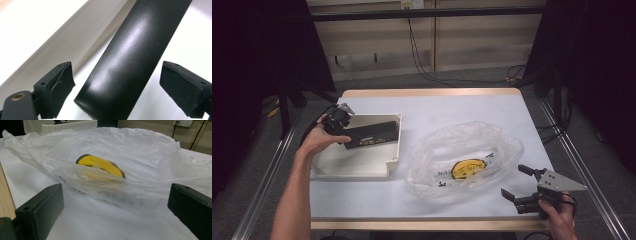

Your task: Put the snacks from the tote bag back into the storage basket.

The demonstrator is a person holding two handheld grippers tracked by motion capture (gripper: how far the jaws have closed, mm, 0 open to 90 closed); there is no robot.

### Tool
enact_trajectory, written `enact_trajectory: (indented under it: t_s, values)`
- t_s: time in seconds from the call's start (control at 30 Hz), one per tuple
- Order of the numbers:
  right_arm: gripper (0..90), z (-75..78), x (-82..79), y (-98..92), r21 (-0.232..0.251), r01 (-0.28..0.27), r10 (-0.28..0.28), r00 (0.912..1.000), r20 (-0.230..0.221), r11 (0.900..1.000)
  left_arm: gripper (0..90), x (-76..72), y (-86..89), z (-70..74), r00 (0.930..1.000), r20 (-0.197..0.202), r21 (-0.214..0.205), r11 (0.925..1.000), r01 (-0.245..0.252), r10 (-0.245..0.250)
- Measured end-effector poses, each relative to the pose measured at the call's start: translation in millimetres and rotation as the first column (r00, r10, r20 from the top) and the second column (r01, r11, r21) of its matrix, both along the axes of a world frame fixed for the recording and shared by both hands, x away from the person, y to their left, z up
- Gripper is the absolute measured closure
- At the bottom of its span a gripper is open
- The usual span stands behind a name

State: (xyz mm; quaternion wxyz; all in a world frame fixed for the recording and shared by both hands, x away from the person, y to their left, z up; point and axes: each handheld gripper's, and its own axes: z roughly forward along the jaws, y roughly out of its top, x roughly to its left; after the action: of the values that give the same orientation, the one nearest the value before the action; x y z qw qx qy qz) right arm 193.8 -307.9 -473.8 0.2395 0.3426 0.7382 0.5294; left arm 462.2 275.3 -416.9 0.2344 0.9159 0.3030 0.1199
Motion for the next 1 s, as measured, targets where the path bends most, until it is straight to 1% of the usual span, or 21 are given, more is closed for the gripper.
enact_trajectory:
  t_s: [0.03,0.07,0.17,0.2,0.23,0.33,0.4,0.43,0.47,0.57,0.63,0.67,0.7,0.73,0.77,0.8,0.83,0.87,0.9,0.93,1.0]
  values:
    - [0.0,-0.1,-0.1,0.1,0.001,0.003,-0.003,1.0000,-0.005,1.0000,12.4,-1.3,1.3,-0.5,0.9999,-0.002,-0.027,0.9995,-0.013,0.013]
    - [0.0,-0.4,0.1,0.7,0.005,0.009,-0.009,1.0000,-0.002,0.9999,13.6,-3.0,4.3,0.7,0.9998,0.010,-0.026,0.9995,-0.019,0.019]
    - [0.0,-0.6,0.6,0.9,0.005,0.007,-0.007,1.0000,0.002,1.0000,16.3,-7.9,9.1,3.6,0.9985,0.022,-0.050,0.9975,-0.049,0.050]
    - [0.0,-0.6,0.9,1.0,0.004,0.007,-0.007,1.0000,0.001,1.0000,17.5,-10.1,11.5,5.7,0.9976,0.030,-0.068,0.9958,-0.061,0.063]
    - [0.0,-0.6,1.0,1.0,0.002,0.007,-0.007,1.0000,0.003,1.0000,19.3,-12.5,14.2,8.0,0.9965,0.038,-0.091,0.9933,-0.071,0.075]
    - [0.0,-0.7,1.0,0.9,0.002,0.008,-0.008,1.0000,0.003,1.0000,22.9,-20.9,21.5,13.0,0.9910,0.085,-0.112,0.9892,-0.094,0.104]
    - [0.0,-1.2,1.4,0.9,0.001,0.004,-0.004,1.0000,0.003,1.0000,25.1,-25.5,25.9,15.6,0.9886,0.097,-0.125,0.9869,-0.102,0.115]
    - [0.0,-1.0,1.4,0.8,0.001,0.001,-0.001,1.0000,-0.002,1.0000,26.6,-28.4,27.6,16.3,0.9863,0.104,-0.140,0.9837,-0.113,0.128]
    - [0.0,-0.9,1.5,0.5,-0.001,-0.001,0.001,1.0000,-0.005,1.0000,28.0,-31.5,30.2,17.7,0.9848,0.117,-0.138,0.9841,-0.111,0.128]
    - [0.0,-1.4,2.2,0.8,0.000,0.006,-0.006,1.0000,-0.001,1.0000,31.7,-40.5,31.4,17.5,0.9837,0.122,-0.167,0.9798,-0.111,0.132]
    - [0.0,-1.6,2.4,1.2,0.002,0.012,-0.012,0.9999,-0.003,0.9999,35.9,-45.7,31.6,17.4,0.9824,0.135,-0.172,0.9795,-0.105,0.129]
    - [0.0,-1.7,2.4,1.0,-0.001,0.013,-0.013,0.9999,-0.004,0.9999,37.4,-47.9,31.5,17.4,0.9822,0.132,-0.184,0.9769,-0.108,0.134]
    - [0.0,-2.0,2.9,1.1,0.000,0.014,-0.014,0.9999,-0.004,0.9999,39.0,-50.1,31.3,17.7,0.9808,0.139,-0.201,0.9736,-0.108,0.137]
    - [0.0,-2.2,3.2,0.9,0.001,0.013,-0.013,0.9999,-0.005,0.9999,41.3,-52.8,31.1,18.4,0.9812,0.137,-0.213,0.9714,-0.105,0.136]
    - [0.0,-2.2,3.2,0.4,-0.003,0.014,-0.014,0.9999,-0.006,0.9999,46.0,-54.8,31.5,19.3,0.9858,0.121,-0.228,0.9699,-0.086,0.116]
    - [0.0,-2.3,3.5,0.3,-0.003,0.015,-0.015,0.9999,-0.006,0.9999,49.5,-57.0,31.2,19.8,0.9852,0.123,-0.235,0.9682,-0.087,0.119]
    - [0.0,-2.4,3.3,0.2,-0.001,0.021,-0.021,0.9997,-0.008,0.9998,50.4,-59.3,31.0,21.7,0.9831,0.131,-0.214,0.9719,-0.099,0.128]
    - [0.0,-2.3,3.6,-0.3,0.005,0.010,-0.010,0.9998,-0.016,0.9999,54.2,-61.0,30.9,22.4,0.9843,0.127,-0.225,0.9701,-0.092,0.123]
    - [0.0,-2.7,3.9,0.2,0.005,0.021,-0.021,0.9997,-0.008,0.9998,59.4,-63.6,29.5,22.7,0.9852,0.118,-0.243,0.9657,-0.093,0.124]
    - [0.0,-2.7,4.1,-0.1,0.006,0.020,-0.020,0.9998,-0.007,0.9998,63.3,-65.6,27.5,23.2,0.9849,0.125,-0.237,0.9676,-0.088,0.120]
    - [0.0,-2.4,3.8,-0.4,0.007,0.023,-0.023,0.9997,-0.012,0.9997,73.6,-69.4,22.9,22.2,0.9854,0.126,-0.242,0.9668,-0.082,0.115]
